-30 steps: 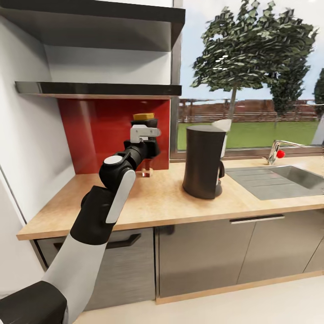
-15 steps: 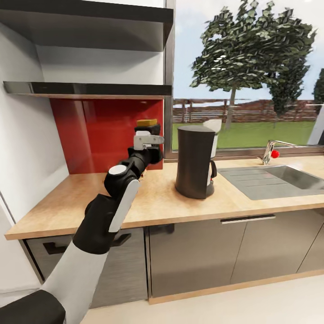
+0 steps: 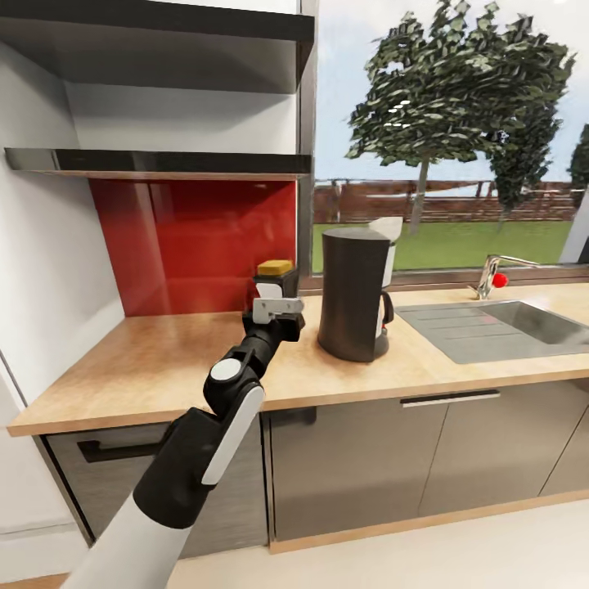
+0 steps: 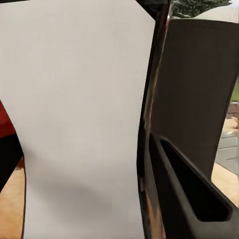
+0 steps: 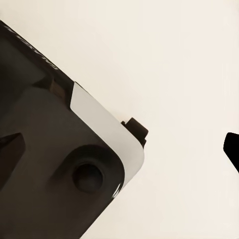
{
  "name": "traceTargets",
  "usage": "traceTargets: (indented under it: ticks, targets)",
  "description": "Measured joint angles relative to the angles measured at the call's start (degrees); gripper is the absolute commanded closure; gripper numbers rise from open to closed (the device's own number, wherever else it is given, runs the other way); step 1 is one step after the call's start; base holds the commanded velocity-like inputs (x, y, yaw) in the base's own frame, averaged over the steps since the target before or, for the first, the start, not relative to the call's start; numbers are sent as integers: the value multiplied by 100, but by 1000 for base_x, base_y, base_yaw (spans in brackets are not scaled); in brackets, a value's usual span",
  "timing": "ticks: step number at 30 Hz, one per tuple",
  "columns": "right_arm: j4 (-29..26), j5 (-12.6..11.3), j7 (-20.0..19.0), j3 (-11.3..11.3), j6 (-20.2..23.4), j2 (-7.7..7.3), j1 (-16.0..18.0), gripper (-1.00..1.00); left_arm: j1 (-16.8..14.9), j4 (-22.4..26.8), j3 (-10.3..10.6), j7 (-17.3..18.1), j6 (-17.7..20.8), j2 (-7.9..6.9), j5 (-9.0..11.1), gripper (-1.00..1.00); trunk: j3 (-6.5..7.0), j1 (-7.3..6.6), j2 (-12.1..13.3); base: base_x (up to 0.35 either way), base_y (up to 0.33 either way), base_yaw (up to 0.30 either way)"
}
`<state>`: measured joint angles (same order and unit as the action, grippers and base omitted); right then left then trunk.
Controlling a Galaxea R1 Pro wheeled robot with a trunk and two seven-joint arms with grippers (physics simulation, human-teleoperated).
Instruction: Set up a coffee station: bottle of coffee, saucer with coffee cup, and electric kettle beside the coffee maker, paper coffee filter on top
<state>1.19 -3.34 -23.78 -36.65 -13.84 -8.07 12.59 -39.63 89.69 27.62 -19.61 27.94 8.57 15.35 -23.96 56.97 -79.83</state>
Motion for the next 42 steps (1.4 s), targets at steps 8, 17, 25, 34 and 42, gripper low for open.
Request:
traceTargets:
  ticks: [8, 17, 25, 34, 42]
  targets:
    - [-3, -10, -1, 42, -4, -37, 2, -100, 479, -2, 2, -6, -97, -21, -1, 100, -1, 0, 0, 36, -52, 0]
    - [-45, -199, 13, 61, -472, -213, 25, -100, 856, 21, 12, 7, -797, -458, -23, 100, 0, 0, 0, 6, -6, 0]
    - [-48, -485, 8, 59, -545, -229, 26, -100, 875, 21, 31, 8, -855, -505, -18, 100, 0, -2, 0, 193, -149, 11]
    - [-48, -501, 6, 51, -546, -213, 23, -100, 877, 17, 109, 8, -865, -511, -12, 100, 0, 0, -1, 43, -49, 215]
    - [-48, -501, 7, 43, -548, -209, 23, -100, 877, 16, 135, 1, -867, -507, -19, 100, 0, 0, 0, 3, -239, 103]
